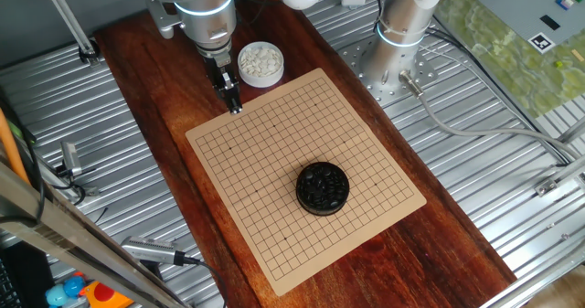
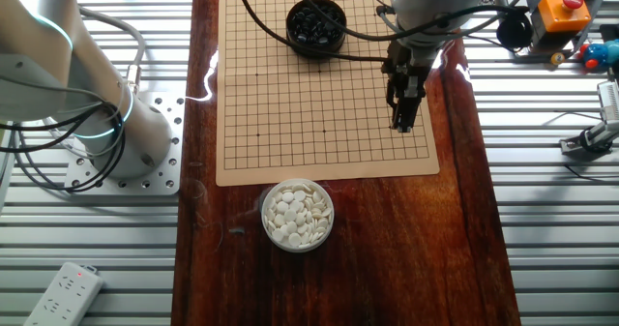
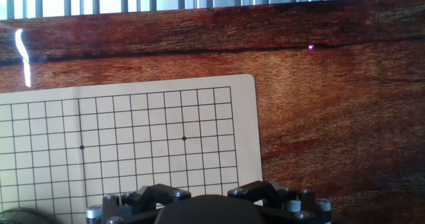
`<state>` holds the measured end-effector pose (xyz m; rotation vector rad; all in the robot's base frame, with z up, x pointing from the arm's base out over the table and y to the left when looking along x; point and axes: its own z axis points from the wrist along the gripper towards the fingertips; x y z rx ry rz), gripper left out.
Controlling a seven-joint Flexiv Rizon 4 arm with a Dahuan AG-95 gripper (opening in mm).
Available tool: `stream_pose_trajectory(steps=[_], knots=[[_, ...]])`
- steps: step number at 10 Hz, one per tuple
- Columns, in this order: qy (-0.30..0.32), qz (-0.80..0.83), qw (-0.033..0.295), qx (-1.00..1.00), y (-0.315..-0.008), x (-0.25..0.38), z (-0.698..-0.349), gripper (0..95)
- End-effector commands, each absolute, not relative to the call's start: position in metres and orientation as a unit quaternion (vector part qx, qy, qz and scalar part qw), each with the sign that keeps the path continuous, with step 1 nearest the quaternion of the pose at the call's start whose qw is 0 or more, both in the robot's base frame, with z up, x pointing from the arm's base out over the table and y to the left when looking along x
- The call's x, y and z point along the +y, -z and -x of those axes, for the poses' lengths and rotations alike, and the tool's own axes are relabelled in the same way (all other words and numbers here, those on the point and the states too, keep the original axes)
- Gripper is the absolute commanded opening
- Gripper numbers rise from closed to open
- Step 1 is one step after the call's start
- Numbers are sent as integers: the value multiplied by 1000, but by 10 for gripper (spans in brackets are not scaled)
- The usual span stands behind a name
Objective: Play the first move as black on the 3-4 point in the upper right corner of the Go board
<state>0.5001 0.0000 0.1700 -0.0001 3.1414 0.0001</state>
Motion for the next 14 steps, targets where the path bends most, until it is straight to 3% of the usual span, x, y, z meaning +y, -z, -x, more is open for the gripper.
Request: stream_pose_trajectory(steps=[1, 14], knots=[[-3, 154, 8, 988, -170, 0, -500, 0], [-2, 153, 6, 988, -170, 0, -500, 0]])
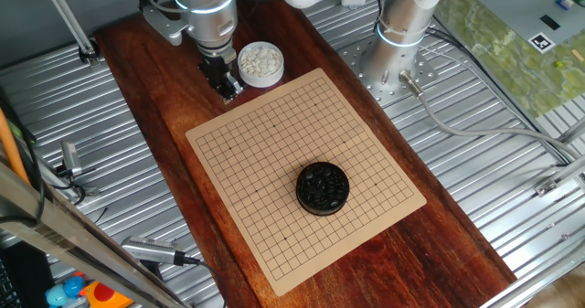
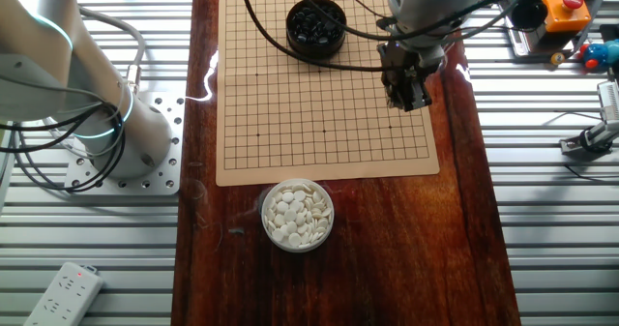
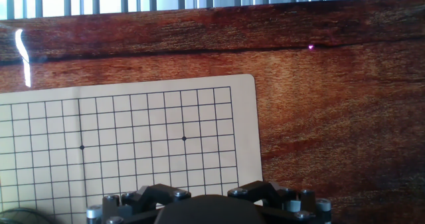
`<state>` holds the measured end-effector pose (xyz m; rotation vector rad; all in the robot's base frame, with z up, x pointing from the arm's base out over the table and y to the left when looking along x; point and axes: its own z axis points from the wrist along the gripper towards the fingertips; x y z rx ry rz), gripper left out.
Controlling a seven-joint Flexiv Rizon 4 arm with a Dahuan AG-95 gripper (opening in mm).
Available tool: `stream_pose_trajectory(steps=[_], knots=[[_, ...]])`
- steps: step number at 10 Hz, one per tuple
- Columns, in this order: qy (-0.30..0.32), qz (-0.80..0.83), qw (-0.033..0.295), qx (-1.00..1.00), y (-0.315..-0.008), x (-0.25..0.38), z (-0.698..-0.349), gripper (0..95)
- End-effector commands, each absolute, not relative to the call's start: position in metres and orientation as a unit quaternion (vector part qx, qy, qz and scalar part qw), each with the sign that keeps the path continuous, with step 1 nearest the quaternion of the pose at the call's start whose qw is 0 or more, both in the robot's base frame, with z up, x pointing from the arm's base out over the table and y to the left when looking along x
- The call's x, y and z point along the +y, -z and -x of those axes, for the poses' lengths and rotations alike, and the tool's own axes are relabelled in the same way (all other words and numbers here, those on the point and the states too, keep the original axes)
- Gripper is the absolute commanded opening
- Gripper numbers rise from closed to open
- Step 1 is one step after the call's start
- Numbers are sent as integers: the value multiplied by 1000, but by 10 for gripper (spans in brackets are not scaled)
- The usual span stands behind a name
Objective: Play the first move as black on the 3-4 point in the upper right corner of the Go board
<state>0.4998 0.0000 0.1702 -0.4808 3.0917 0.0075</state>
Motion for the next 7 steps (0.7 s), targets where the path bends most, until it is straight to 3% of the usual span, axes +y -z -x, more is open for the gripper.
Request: stream_pose_trajectory(steps=[1, 4, 7], knots=[[-2, 151, 6, 988, -170, 0, -500, 0], [-2, 148, 4, 989, -170, 0, -500, 0], [-5, 139, -21, 990, -170, 0, -500, 0]])
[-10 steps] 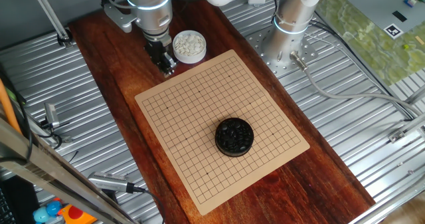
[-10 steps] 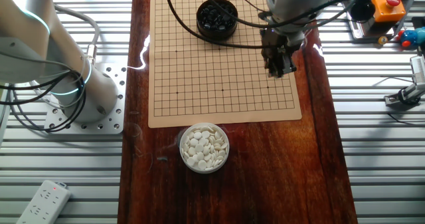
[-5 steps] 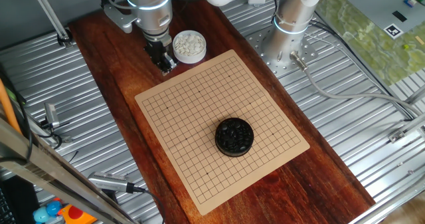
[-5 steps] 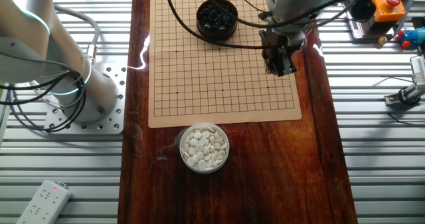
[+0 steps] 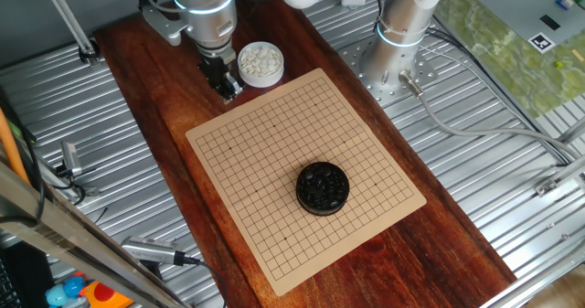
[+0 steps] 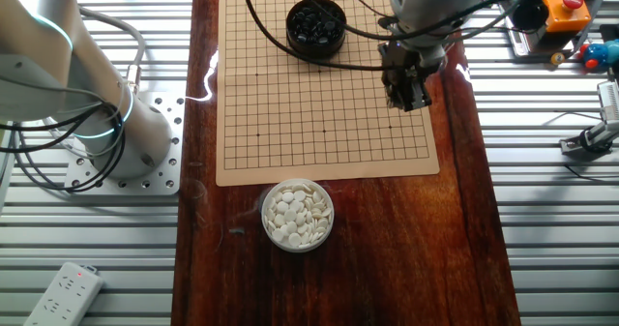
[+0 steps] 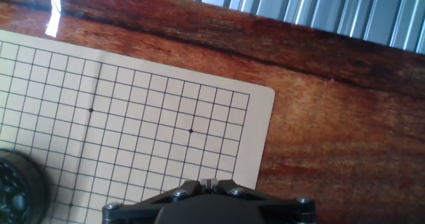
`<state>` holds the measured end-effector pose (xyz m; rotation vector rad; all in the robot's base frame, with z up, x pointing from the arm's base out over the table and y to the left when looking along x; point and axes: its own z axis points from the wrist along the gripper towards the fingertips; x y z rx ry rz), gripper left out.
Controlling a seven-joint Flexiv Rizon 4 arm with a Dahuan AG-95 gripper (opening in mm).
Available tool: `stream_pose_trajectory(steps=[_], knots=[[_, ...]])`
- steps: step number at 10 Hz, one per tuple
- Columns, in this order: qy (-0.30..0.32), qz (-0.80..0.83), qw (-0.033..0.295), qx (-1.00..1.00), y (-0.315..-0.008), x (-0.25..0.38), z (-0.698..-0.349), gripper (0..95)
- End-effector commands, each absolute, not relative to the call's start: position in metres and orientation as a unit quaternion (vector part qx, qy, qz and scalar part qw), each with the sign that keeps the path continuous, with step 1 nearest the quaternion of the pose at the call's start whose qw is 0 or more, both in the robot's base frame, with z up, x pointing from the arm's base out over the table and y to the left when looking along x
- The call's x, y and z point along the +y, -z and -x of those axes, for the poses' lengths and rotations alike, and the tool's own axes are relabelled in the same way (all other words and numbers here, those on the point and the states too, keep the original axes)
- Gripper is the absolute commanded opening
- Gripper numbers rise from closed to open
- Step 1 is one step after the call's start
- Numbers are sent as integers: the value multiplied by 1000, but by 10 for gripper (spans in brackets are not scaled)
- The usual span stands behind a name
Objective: Play the first move as black on the 3-4 point in the upper right corner of the Go board
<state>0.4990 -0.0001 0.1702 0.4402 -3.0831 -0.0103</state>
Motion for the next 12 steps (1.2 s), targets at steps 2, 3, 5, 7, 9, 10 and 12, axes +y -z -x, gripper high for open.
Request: stream_pose_trajectory(steps=[2, 3, 5, 7, 9, 10, 12], knots=[[8, -137, 31, -990, -170, 0, -500, 0], [11, -132, 39, -990, -170, 0, -500, 0], [16, -132, 65, -989, -170, 0, -501, 0], [28, -134, 84, -987, -172, -3, -507, 0], [33, -159, 92, -982, -172, -11, -520, 0], [35, -164, 97, -981, -171, -13, -525, 0], [36, -170, 108, -979, -168, -16, -534, 0]])
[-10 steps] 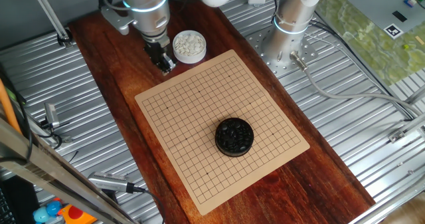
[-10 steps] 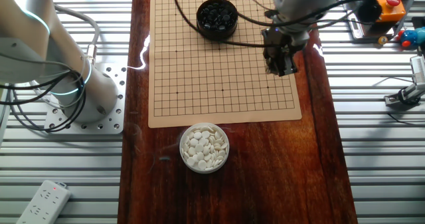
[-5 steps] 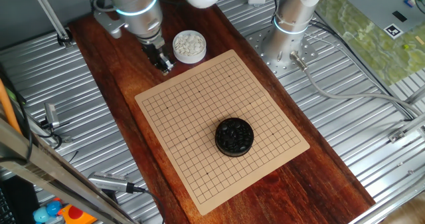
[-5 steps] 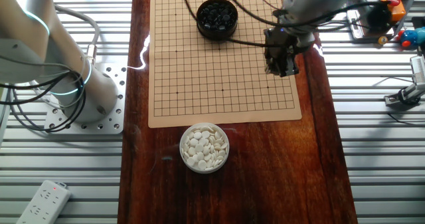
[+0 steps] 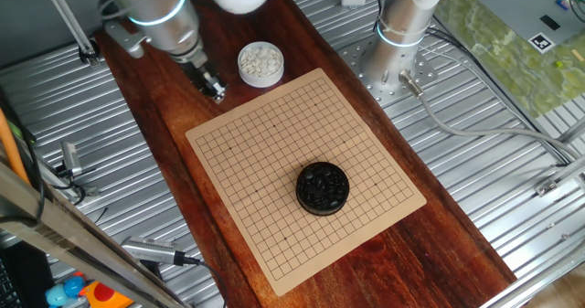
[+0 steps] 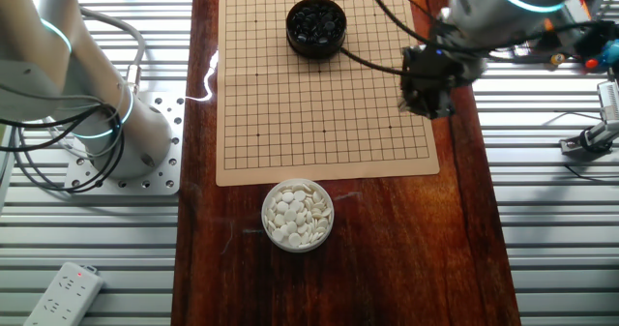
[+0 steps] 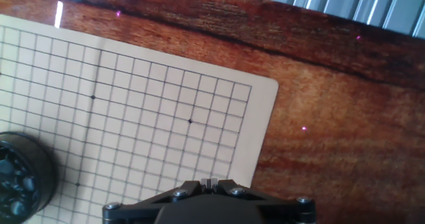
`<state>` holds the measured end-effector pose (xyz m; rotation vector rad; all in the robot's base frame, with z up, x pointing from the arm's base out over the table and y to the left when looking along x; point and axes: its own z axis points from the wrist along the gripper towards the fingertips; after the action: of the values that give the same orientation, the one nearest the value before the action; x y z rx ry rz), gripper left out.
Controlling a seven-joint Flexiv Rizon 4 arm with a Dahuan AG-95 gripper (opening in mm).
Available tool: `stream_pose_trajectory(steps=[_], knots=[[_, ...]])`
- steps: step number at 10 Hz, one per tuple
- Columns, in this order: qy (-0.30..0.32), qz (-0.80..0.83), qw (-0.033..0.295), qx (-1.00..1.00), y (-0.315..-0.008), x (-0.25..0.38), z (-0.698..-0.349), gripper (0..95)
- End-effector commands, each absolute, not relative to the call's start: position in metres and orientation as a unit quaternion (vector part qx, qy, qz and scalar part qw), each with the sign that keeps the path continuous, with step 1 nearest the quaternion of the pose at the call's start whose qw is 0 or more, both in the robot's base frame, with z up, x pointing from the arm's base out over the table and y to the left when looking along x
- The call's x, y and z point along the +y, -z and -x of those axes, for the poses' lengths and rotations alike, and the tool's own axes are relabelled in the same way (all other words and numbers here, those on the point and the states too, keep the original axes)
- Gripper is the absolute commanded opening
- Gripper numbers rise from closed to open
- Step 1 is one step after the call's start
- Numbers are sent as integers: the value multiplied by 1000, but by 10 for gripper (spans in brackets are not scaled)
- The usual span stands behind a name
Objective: Play the first move as black on the 3-4 point in the upper right corner of the Go board
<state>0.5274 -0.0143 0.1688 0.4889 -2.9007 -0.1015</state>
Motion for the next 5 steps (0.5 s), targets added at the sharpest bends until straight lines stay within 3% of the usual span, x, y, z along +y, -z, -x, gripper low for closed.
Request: stream_pose_trajectory(steps=[1, 5], knots=[[35, -172, 112, -978, -168, -19, -539, 0], [30, -161, 104, -981, -166, -21, -547, 0]])
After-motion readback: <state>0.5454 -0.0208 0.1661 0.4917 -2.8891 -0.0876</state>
